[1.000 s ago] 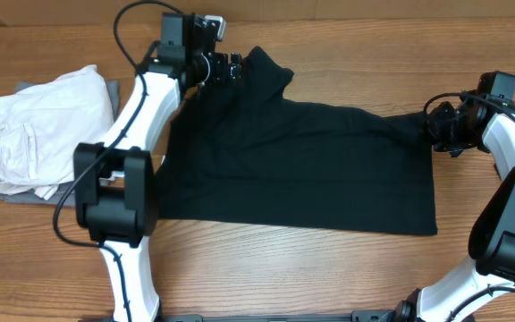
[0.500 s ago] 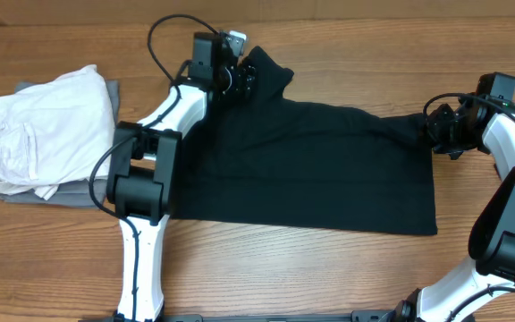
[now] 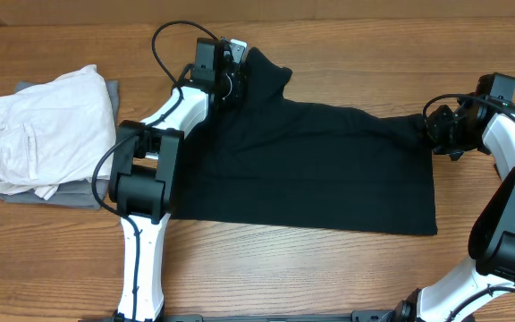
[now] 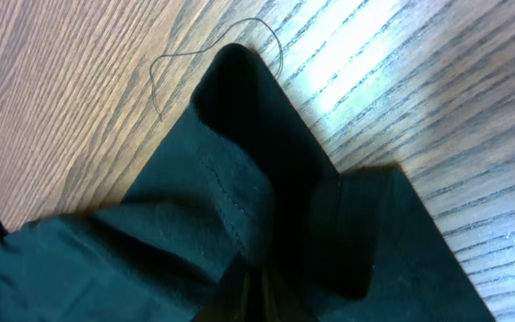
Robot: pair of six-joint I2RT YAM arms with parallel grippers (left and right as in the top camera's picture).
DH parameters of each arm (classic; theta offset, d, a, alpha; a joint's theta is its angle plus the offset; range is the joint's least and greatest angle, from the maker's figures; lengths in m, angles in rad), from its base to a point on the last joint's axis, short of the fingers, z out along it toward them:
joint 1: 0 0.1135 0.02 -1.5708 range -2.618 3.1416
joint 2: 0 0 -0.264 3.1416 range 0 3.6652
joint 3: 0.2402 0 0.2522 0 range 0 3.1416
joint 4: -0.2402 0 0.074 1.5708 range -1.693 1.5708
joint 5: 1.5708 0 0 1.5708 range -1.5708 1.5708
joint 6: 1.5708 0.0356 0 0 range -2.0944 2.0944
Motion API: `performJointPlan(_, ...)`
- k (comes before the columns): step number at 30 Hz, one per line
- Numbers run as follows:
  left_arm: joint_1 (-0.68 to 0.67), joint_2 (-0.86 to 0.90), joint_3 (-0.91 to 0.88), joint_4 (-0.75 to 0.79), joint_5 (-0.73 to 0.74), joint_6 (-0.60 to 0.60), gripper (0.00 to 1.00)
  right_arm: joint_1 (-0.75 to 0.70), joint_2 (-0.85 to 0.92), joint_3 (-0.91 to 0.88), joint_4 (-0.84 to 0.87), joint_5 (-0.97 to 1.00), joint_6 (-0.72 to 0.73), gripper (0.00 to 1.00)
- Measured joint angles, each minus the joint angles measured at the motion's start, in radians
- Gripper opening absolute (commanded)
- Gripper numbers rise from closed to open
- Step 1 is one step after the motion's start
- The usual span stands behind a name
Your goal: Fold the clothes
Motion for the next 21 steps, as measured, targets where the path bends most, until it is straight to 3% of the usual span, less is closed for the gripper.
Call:
performJointPlan(6, 0.000, -0.133, 0.000, -0.140, -0.025, 0.028, 0.18, 0.000, 0.000, 0.000, 0.017, 0.037, -0.014, 0.04)
performJointPlan(14, 0.000, -0.336, 0.005, -0.328, -0.196, 0.109, 0.15, -0.001, 0.000, 0.000, 0.173, 0.071, -0.023, 0.04)
performJointPlan(16, 0.000, -0.342, 0.006, -0.364, -0.238, 0.124, 0.29, -0.003, 0.000, 0.000, 0.184, 0.074, -0.023, 0.04)
performJointPlan(19, 0.003, -0.336, 0.006, -0.373, -0.222, 0.129, 0.71, -0.015, 0.000, 0.000, 0.180, 0.077, -0.020, 0.04)
performJointPlan(21, 0.003, -0.333, 0.006, -0.349, -0.190, 0.130, 0.75, -0.019, 0.000, 0.000, 0.177, 0.077, -0.019, 0.04)
